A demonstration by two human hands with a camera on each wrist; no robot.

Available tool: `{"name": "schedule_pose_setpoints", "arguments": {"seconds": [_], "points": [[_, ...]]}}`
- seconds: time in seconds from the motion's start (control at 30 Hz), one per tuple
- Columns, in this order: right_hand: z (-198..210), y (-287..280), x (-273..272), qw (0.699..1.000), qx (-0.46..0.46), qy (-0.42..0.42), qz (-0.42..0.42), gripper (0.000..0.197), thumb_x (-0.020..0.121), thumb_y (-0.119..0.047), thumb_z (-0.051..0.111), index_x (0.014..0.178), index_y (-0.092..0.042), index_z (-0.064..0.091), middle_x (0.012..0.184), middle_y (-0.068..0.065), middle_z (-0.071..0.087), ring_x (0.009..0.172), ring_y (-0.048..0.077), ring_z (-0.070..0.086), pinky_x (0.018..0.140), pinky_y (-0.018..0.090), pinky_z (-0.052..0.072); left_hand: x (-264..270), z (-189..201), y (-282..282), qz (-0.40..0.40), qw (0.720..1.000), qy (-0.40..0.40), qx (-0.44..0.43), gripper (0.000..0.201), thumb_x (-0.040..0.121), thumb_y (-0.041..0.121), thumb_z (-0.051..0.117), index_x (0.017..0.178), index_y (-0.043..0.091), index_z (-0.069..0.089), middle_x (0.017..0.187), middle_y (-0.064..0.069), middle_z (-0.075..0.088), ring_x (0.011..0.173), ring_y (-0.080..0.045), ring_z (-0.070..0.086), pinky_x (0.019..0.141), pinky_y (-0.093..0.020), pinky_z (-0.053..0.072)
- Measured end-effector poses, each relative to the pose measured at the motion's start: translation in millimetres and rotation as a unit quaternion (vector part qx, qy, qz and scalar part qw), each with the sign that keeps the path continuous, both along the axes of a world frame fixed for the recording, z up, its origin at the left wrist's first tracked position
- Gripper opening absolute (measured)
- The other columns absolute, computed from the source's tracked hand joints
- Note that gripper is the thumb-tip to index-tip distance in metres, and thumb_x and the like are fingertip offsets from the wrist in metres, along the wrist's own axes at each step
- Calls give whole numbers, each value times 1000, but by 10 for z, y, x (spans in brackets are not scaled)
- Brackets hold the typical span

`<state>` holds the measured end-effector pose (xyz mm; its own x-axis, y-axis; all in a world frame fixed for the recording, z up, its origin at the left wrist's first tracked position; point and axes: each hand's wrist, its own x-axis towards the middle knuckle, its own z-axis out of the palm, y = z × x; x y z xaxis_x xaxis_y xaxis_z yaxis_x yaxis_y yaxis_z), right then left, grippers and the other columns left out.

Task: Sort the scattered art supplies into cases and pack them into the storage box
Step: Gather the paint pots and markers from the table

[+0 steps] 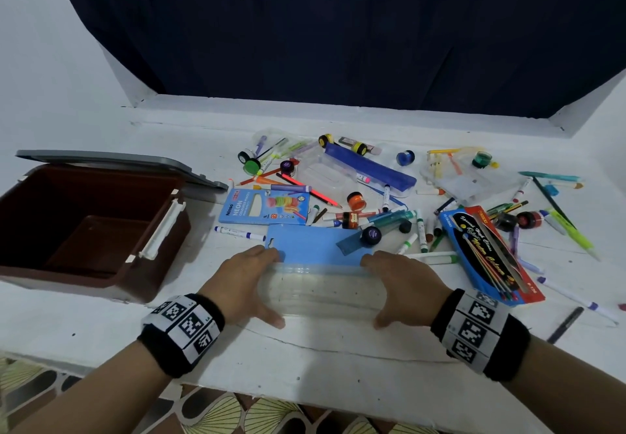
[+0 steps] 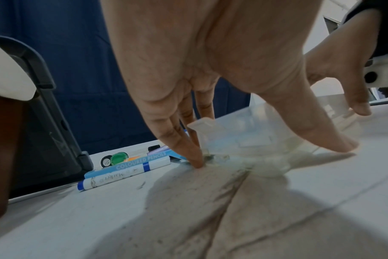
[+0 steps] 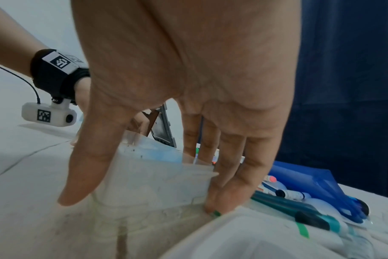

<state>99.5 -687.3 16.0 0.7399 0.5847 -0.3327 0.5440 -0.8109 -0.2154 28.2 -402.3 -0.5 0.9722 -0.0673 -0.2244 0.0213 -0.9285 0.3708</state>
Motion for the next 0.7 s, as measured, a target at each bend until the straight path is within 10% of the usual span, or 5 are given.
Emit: {"name": "schedule_pose_setpoints", "arguments": {"seconds": [0.2,0.37,0.47,0.7], "points": [[63,-172,4,998,44,31,-29,100,58,-71,79,143,-36,40,134,-11,49,122,11,46,103,36,42,-112,-17,37,-2,998,11,-63,107,51,62,89,142,47,33,131,21,41,120,-4,43,103,-28,41],[104,-296,202,944,287,-29,-158,36,76,-51,78,105,-35,64,89,-13,66,83,0,64,76,20,52,-24,258,29,-28,992,-68,-104,74,55,89,64,122,71,38,125,25,48,113,5,50,98,-22,44],[111,-247,416,935,306,-65,-167,24,85,-39,74,106,-29,67,85,-13,66,82,2,64,76,24,53,314,406,-130,-27,982,-135,-132,61,68,85,53,118,51,56,113,22,57,100,2,57,84,-20,48],[52,-70,840,977,183,-8,-109,44,77,-50,76,113,-28,64,96,-8,67,83,9,63,77,30,53,1376,300,-585,-145,988,-55,-22,32,95,42,60,125,32,61,115,0,61,103,-17,58,92,-35,48]]}}
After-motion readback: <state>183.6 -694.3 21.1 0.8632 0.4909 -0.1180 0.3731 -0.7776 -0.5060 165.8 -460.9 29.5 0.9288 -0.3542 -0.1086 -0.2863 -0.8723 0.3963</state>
